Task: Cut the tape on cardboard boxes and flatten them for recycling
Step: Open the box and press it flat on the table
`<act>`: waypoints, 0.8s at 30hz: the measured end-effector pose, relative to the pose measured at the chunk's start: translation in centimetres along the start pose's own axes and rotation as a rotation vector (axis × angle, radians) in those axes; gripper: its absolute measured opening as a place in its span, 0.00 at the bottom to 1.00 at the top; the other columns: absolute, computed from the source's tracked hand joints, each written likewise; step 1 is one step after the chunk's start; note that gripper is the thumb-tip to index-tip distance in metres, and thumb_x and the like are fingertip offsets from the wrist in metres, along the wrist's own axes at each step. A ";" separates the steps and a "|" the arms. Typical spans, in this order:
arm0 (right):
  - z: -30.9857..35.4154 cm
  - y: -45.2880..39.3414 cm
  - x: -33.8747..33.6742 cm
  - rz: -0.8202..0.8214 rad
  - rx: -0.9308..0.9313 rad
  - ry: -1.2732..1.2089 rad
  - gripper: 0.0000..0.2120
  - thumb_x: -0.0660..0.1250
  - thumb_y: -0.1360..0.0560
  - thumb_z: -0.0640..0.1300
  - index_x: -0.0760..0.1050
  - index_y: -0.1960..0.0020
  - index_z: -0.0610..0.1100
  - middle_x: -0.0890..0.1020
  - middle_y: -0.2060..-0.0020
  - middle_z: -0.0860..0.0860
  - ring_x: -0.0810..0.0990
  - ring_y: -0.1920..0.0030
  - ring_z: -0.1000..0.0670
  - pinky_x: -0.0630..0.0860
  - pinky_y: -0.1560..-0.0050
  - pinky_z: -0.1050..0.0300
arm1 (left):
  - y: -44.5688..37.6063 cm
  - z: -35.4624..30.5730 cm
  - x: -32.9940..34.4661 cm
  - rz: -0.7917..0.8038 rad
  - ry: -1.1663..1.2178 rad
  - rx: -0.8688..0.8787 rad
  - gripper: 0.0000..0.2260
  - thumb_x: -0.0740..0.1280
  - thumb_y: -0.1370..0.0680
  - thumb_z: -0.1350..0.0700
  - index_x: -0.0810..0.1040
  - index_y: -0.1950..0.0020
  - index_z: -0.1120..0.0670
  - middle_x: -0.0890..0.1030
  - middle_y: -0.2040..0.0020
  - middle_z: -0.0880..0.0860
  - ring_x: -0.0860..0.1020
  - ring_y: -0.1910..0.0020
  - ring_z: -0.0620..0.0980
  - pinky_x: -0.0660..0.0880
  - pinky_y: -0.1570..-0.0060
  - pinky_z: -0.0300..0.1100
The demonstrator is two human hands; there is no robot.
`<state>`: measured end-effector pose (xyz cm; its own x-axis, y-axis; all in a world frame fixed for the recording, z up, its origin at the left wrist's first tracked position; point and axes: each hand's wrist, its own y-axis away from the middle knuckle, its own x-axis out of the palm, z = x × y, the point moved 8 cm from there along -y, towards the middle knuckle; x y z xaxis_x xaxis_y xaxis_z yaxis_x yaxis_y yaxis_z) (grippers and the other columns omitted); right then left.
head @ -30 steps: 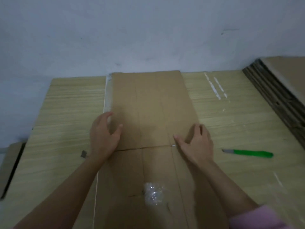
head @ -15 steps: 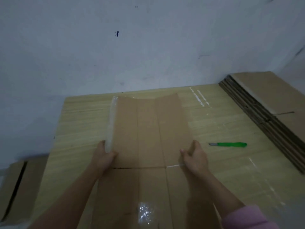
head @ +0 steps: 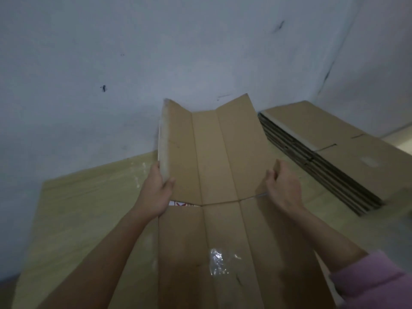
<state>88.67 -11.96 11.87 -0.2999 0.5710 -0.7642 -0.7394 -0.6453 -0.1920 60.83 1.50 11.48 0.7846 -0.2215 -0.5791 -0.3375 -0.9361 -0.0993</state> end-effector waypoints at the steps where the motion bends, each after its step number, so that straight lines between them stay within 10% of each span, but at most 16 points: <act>1: -0.8 -1.2 -1.3 -0.015 0.005 -0.015 0.17 0.59 0.21 0.41 0.67 0.34 0.36 0.77 0.42 0.34 0.74 0.41 0.36 0.68 0.44 0.49 | -0.7 -1.9 0.7 0.002 -0.001 0.048 0.20 0.61 0.21 0.62 0.62 0.30 0.60 0.73 0.35 0.58 0.73 0.39 0.54 0.63 0.53 0.33; 11: -14.3 -18.4 -12.7 -0.159 0.023 -0.087 0.24 0.56 0.23 0.51 0.70 0.33 0.39 0.76 0.40 0.37 0.73 0.39 0.37 0.68 0.40 0.49 | -7.9 -18.1 16.2 -0.052 0.099 0.252 0.19 0.61 0.21 0.62 0.63 0.31 0.60 0.73 0.42 0.49 0.72 0.45 0.46 0.63 0.52 0.29; 18: -24.6 -32.3 -18.1 -0.110 -0.121 0.141 0.09 0.59 0.23 0.45 0.71 0.53 0.39 0.78 0.56 0.35 0.76 0.53 0.36 0.71 0.53 0.48 | -10.7 -24.4 31.1 -0.084 0.261 0.048 0.18 0.61 0.20 0.61 0.64 0.31 0.58 0.73 0.41 0.48 0.73 0.40 0.47 0.64 0.49 0.30; 24: -30.5 -40.4 -16.5 0.111 -0.131 0.289 0.15 0.62 0.24 0.46 0.69 0.41 0.38 0.70 0.43 0.36 0.74 0.47 0.34 0.70 0.46 0.46 | -12.5 -24.8 41.3 -0.125 0.322 -0.187 0.15 0.61 0.20 0.62 0.66 0.34 0.58 0.75 0.43 0.51 0.74 0.46 0.48 0.66 0.52 0.33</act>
<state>141.89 -10.84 13.46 -0.1769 0.3378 -0.9244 -0.6225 -0.7659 -0.1608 110.30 -2.71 8.85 0.9467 -0.1495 -0.2852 -0.1519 -0.9883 0.0139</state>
